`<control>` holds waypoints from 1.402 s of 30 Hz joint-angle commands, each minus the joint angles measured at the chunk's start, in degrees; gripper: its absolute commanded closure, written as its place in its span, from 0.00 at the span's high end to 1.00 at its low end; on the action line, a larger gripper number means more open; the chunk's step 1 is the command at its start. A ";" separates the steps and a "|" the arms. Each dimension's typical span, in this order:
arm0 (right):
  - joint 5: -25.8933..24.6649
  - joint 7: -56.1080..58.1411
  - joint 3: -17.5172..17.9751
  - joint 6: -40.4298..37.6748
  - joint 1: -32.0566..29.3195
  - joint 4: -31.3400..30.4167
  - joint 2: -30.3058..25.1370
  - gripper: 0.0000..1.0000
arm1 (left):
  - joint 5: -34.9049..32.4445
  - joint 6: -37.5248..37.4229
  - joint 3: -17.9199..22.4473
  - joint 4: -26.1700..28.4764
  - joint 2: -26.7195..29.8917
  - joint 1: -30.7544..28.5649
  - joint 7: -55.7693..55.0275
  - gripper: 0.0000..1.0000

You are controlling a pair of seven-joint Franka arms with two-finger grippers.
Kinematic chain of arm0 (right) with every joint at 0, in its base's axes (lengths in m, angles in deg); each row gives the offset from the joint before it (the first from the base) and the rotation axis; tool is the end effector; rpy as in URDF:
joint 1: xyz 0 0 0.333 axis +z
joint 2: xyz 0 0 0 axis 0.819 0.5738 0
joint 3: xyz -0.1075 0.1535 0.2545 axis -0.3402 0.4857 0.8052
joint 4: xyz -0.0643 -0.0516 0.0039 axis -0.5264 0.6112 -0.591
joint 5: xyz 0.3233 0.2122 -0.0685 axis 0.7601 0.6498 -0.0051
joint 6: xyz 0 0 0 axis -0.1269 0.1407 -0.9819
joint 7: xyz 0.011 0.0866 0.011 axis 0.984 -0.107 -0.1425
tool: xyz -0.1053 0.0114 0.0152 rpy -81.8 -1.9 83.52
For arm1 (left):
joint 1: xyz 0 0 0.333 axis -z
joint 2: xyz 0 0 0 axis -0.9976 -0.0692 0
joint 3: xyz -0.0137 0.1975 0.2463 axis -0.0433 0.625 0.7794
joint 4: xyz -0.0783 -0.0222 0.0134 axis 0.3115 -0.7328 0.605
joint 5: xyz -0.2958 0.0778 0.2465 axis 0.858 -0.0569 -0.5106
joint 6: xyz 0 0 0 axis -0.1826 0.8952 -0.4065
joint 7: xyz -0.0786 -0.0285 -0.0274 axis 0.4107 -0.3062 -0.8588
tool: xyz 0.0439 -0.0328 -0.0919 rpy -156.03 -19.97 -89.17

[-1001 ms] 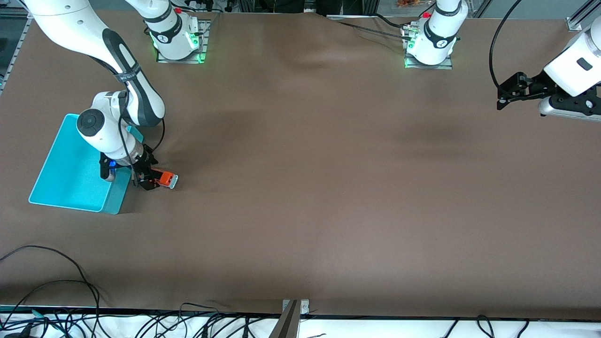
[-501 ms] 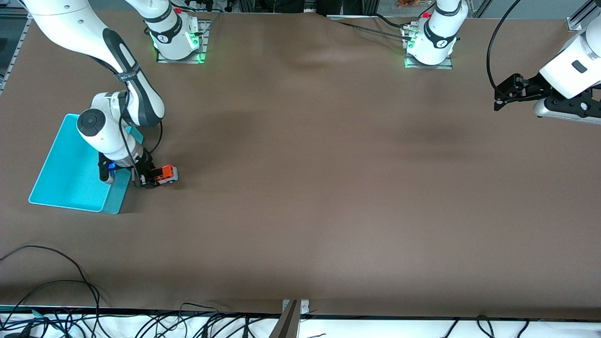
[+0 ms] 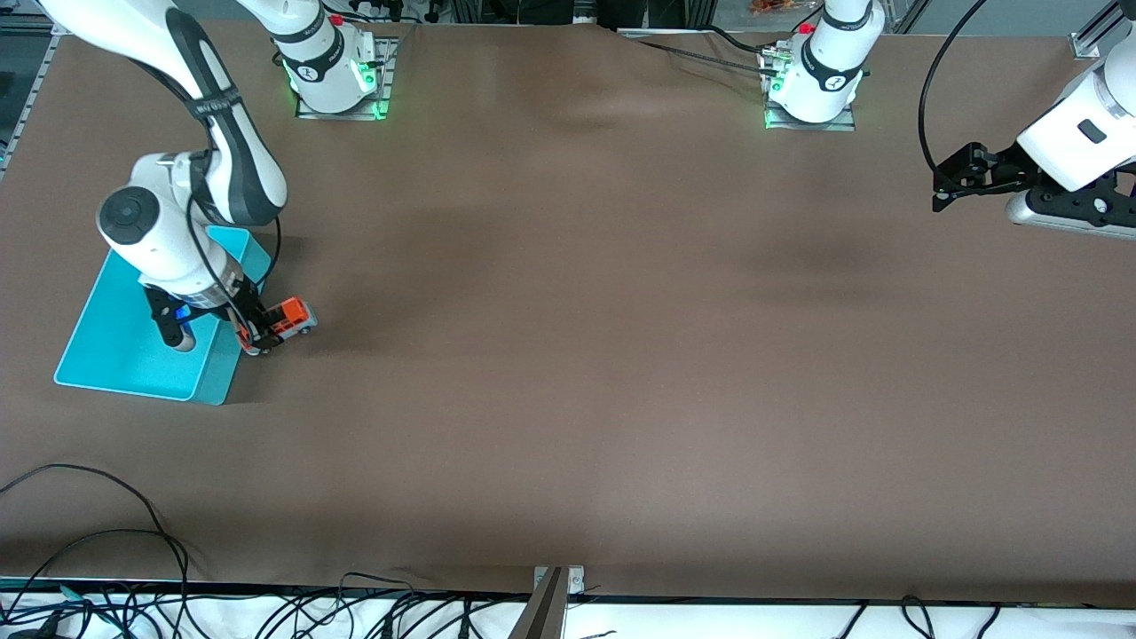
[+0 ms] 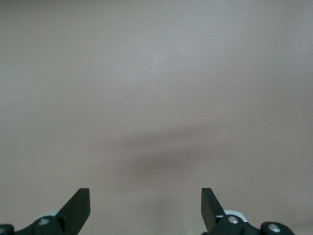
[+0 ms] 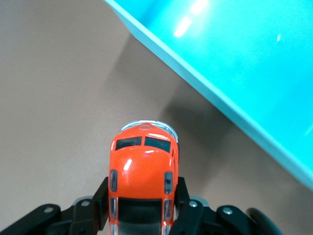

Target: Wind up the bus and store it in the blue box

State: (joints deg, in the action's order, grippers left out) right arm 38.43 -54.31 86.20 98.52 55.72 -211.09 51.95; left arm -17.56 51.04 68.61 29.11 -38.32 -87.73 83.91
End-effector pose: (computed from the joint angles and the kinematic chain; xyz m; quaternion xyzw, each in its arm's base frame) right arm 0.5741 0.0164 0.2786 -0.8871 0.4580 -0.0564 0.0083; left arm 0.5445 -0.0423 0.6163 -0.9963 0.0802 0.0301 0.0097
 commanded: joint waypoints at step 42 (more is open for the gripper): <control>-12.62 62.10 -9.43 -13.73 -12.06 9.51 10.08 0.00 | -1.76 0.25 0.43 -1.12 -0.13 -0.76 -0.04 1.00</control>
State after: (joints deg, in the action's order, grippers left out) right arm 26.91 6.61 76.15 85.09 45.00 -202.65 60.89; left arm -18.43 51.37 69.00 28.98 -38.33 -88.39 83.90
